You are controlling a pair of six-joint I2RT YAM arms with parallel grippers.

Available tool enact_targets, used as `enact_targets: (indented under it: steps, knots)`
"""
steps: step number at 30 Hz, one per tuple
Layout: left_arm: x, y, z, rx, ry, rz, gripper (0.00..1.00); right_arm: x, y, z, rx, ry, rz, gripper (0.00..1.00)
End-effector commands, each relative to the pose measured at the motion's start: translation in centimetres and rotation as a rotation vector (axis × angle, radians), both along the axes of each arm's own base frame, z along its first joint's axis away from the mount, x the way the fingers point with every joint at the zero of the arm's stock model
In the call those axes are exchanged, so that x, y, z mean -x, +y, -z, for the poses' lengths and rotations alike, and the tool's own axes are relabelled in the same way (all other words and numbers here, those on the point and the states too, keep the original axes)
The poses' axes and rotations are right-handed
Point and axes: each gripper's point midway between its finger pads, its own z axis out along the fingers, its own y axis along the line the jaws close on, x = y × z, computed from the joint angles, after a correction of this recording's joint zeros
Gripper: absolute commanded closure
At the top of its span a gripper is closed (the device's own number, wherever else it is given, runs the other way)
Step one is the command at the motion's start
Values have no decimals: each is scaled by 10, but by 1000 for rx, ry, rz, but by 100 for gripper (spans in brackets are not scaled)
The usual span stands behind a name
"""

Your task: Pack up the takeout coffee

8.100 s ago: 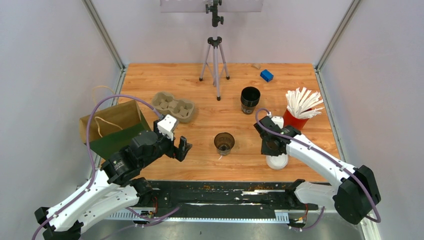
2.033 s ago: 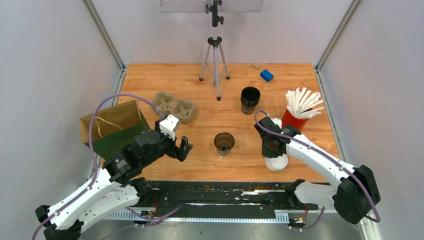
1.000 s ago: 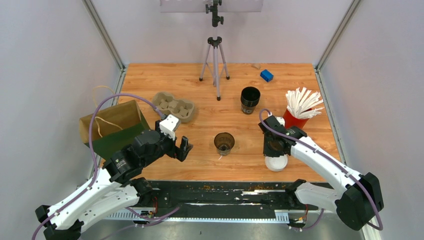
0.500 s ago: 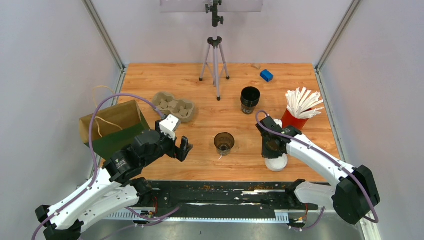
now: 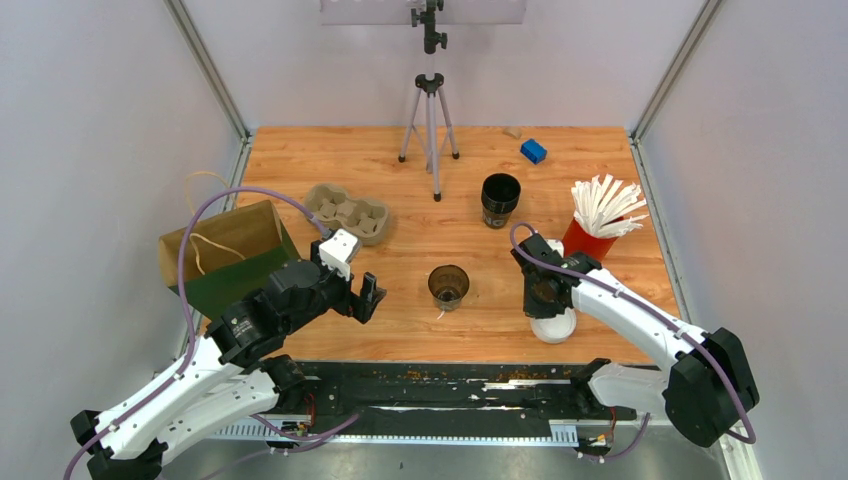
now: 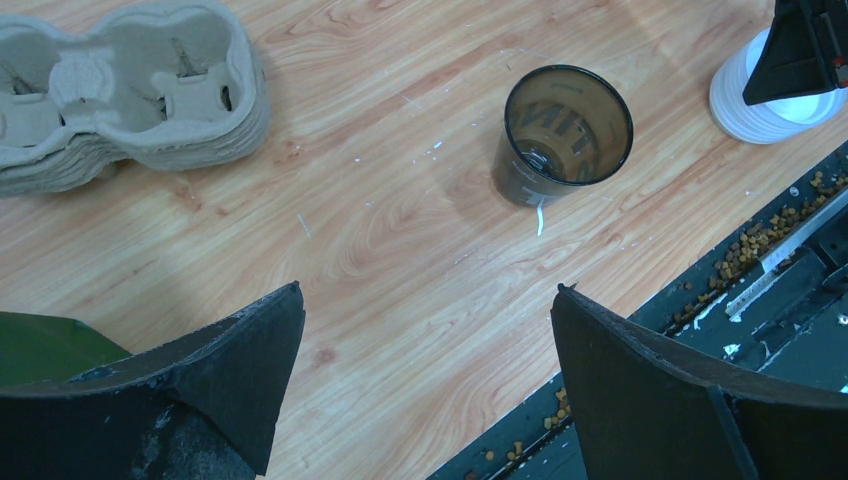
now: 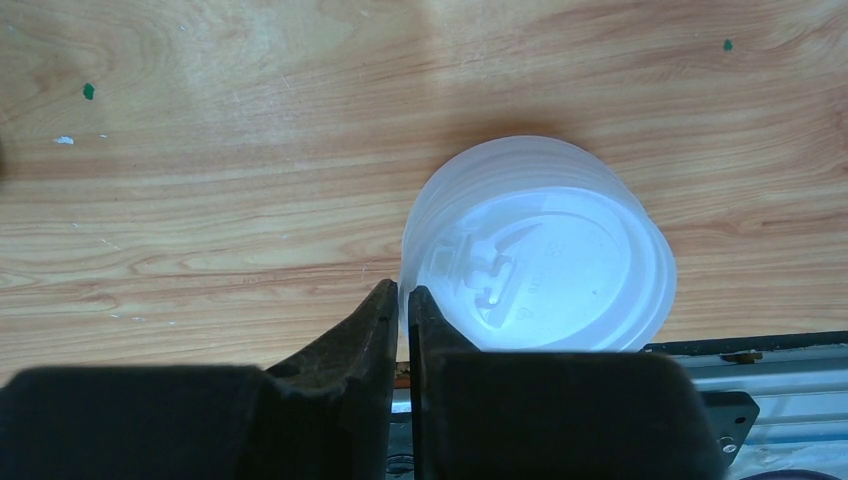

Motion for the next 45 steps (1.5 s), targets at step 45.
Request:
enact_targets:
  steps: [45]
  knots:
    - [-1, -3, -13, 28, -23, 7, 0, -16, -12, -68, -9, -178, 83, 100]
